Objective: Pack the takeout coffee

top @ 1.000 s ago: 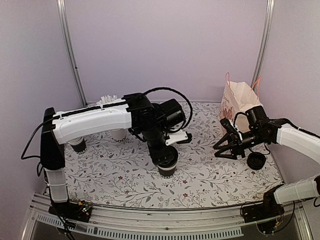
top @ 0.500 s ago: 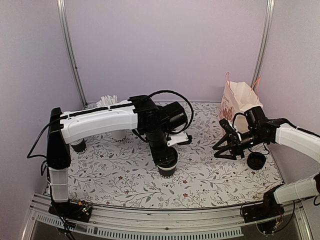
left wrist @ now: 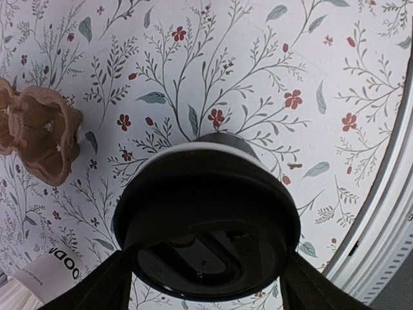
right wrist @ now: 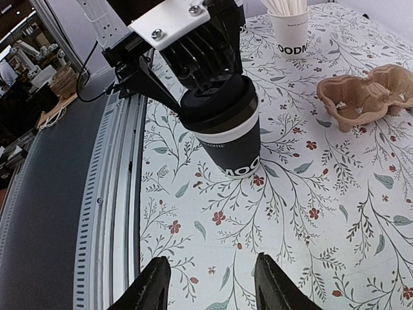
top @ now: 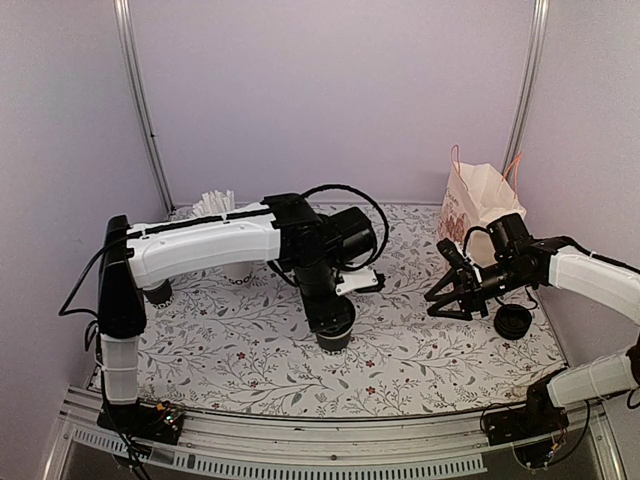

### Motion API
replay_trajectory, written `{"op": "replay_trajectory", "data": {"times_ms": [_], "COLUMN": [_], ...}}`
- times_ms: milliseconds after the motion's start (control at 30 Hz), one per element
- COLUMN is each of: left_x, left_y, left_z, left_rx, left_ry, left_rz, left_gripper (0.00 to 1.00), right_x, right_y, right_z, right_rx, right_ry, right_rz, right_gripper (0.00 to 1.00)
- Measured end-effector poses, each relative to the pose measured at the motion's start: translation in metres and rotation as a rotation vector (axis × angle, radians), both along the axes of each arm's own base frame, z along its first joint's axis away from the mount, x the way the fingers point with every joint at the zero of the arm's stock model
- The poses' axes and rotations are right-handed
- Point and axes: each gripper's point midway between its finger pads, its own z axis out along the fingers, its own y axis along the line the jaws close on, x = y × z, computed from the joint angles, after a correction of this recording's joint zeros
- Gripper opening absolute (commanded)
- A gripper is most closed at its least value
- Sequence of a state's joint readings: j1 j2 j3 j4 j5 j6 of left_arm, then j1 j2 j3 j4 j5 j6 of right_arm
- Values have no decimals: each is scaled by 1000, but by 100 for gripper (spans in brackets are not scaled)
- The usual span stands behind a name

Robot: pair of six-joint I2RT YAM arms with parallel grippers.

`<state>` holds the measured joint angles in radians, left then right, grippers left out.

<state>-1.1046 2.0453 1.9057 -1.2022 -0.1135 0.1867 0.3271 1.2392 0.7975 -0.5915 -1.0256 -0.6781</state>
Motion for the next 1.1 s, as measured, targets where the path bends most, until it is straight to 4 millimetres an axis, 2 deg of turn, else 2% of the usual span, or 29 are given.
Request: {"op": "replay_trajectory", "data": {"times_ms": [267,533,633,767,867,967,1100], "left_x": [4,9,3,-9,-9,-2,13], "left_y": [0,-4,-5,2,12,17,23], "left_z": [0,10,23,52,70,82,79], "left_rx": [8,-16,-47,-118,-202,-323,-513], "left_ry": [-21,-50,-53,-69,-105,-126,-115], "left_rz": [2,3,-9,-10,45,141,336], "left_gripper": [86,89,89,87,83,83,82], "right_x": [-1,-1,-1,-1,6,14,23], "right_y": [0,0,0,2,5,14,36], "right_z": [-2,-5,-7,-8,-2,14,40], "right_rx": [-5,-8,-11,-25,-45,-57,-55], "right_ry": [9,14,21,31,17,-28,-102], "right_rz": [2,7,8,4,-23,-42,-60], "right_gripper": [47,47,43,42,41,38,33]}}
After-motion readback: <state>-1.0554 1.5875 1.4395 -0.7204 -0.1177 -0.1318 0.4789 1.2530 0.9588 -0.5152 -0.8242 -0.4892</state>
